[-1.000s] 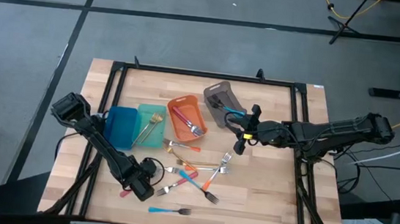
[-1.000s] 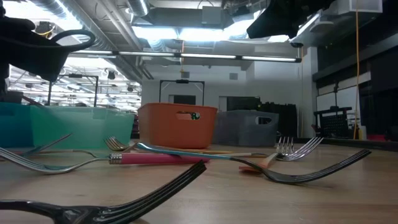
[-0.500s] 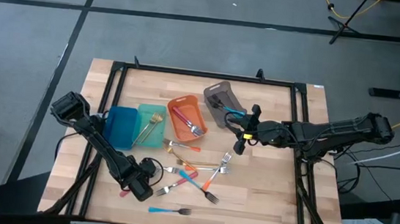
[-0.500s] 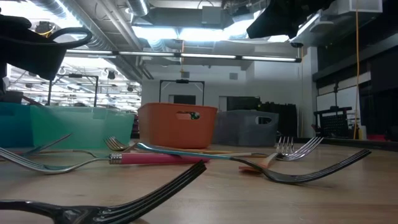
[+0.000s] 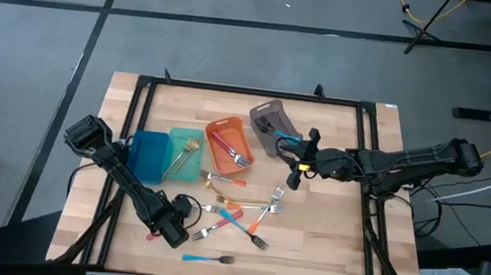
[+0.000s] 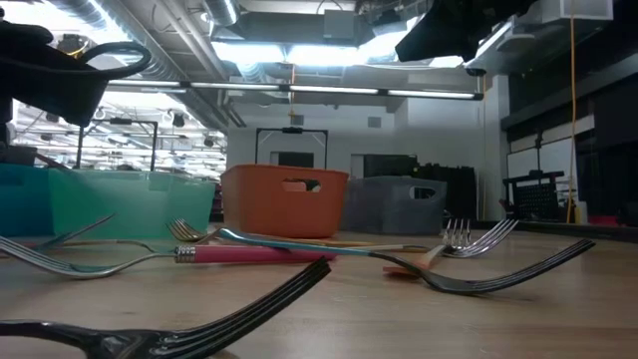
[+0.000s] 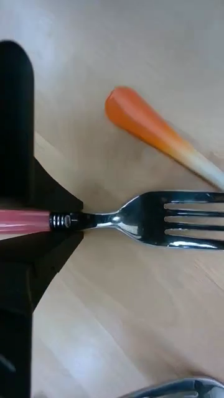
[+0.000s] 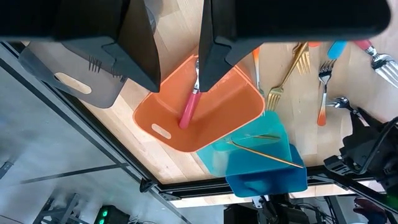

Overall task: Sort silverware by color (type)
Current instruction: Put the pink fork into the orange bin

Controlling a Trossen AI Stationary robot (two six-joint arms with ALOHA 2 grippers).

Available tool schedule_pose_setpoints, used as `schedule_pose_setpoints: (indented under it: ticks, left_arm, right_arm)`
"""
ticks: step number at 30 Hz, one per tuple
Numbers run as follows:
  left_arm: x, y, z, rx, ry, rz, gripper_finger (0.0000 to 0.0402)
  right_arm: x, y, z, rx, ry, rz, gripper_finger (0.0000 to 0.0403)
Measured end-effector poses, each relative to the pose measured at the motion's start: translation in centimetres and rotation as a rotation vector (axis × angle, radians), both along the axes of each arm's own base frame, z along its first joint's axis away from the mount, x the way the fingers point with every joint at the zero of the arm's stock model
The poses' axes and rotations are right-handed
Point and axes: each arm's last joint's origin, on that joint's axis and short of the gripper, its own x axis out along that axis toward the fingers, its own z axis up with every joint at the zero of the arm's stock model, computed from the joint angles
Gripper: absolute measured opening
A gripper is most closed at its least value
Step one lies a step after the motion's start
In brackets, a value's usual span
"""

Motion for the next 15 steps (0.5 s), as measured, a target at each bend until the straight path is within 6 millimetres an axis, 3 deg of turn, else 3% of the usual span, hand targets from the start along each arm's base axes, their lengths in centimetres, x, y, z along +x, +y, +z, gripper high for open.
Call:
schedule_pose_setpoints:
  ticks: [10,15]
  left_arm:
    - [2.5,-1.2,5.6,0.029,-0.050,-0.239,0.0028]
    - [4.4,-0.5,8.7,0.158,-0.145,-0.420,0.0028]
  right_arm:
    - [0.0,0.0,0.0,0.000,-0.001,0.000,0.0099]
    - [0.0,0.0,0.0,0.000,0.000,0.000,0.0099]
